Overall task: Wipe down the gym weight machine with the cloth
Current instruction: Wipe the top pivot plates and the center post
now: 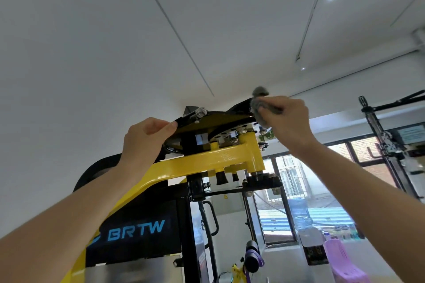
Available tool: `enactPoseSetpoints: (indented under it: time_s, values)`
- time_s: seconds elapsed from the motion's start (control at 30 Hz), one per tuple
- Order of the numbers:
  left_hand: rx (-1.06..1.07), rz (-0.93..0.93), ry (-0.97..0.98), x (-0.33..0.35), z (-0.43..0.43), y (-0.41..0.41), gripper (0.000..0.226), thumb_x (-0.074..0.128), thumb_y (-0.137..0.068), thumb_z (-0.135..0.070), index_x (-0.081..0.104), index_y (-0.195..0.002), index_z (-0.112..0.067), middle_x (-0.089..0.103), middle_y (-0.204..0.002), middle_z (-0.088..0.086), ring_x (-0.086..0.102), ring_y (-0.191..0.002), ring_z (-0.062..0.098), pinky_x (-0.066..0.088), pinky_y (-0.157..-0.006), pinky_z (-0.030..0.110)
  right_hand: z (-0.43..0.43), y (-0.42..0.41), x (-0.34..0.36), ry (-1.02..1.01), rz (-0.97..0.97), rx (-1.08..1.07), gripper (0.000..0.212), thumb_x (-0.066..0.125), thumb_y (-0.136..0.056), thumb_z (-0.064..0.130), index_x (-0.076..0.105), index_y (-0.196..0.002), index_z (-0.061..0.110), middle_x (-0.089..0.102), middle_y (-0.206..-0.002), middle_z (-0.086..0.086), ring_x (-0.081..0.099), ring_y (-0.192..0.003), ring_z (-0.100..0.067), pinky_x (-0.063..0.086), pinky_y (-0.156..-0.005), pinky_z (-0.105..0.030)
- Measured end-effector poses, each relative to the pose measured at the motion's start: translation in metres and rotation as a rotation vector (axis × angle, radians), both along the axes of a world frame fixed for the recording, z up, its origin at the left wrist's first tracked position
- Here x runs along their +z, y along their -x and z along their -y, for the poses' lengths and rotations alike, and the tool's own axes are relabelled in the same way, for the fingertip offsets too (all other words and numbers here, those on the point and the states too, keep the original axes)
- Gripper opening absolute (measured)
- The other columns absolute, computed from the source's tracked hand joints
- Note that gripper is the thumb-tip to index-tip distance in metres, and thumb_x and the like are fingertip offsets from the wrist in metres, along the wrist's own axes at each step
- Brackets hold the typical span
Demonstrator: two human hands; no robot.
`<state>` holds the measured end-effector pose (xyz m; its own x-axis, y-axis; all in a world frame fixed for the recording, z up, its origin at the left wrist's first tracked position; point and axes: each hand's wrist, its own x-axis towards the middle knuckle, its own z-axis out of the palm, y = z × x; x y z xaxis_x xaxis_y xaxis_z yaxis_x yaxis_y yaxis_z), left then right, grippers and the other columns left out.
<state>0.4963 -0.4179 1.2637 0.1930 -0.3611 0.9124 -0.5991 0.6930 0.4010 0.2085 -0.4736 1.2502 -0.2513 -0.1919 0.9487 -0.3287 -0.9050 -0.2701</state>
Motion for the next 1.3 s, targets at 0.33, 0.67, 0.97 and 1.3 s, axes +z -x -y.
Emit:
enactPoseSetpoints:
  time_s: [0.33, 0.67, 0.97, 1.3]
  values:
    - [0.038, 0.036, -0.037, 0.003, -0.006, 0.001, 0.020, 0.070, -0.092, -0.041, 0.073, -0.091, -0.022, 0.073, -0.093, -0.006, 0.065, -0.093, 0.010, 0.040, -0.075, 0.023, -0.036, -0.028, 0.041, 0.084, -0.620, 0.066, 0.021, 0.071, -0.090, 0.012, 0.075, -0.110, 0.017, 0.071, -0.090, 0.016, 0.066, -0.081, 0.006, 0.052, -0.077, -0.011]
    - [0.086, 0.079, -0.060, 0.003, -0.011, 0.005, 0.020, 0.067, -0.095, -0.039, 0.070, -0.092, -0.020, 0.071, -0.095, -0.004, 0.064, -0.094, 0.012, 0.039, -0.073, 0.023, -0.009, 0.043, 0.088, -0.495, -0.797, -0.242, 0.019, 0.064, -0.096, 0.023, 0.072, -0.080, 0.029, 0.072, -0.081, 0.001, 0.065, -0.080, -0.016, 0.044, -0.098, -0.036]
    - [0.116, 0.156, -0.106, 0.009, -0.019, 0.002, 0.020, 0.066, -0.094, -0.042, 0.072, -0.090, -0.023, 0.073, -0.093, -0.007, 0.065, -0.094, 0.011, 0.042, -0.077, 0.025, -0.025, 0.011, 0.098, -0.493, -0.806, -0.029, 0.014, 0.067, -0.095, 0.026, 0.079, -0.092, 0.020, 0.065, -0.081, -0.019, 0.059, -0.073, -0.022, 0.054, -0.075, -0.033]
    - [-0.109, 0.190, -0.115, 0.049, -0.039, -0.004, 0.014, 0.065, -0.097, -0.028, 0.073, -0.108, -0.027, 0.075, -0.107, -0.006, 0.068, -0.108, 0.017, 0.052, -0.099, 0.037, -0.055, -0.075, 0.108, -0.406, -0.786, 0.339, 0.020, 0.070, -0.092, 0.020, 0.063, -0.102, 0.004, 0.067, -0.097, -0.012, 0.065, -0.086, -0.021, 0.056, -0.076, -0.030]
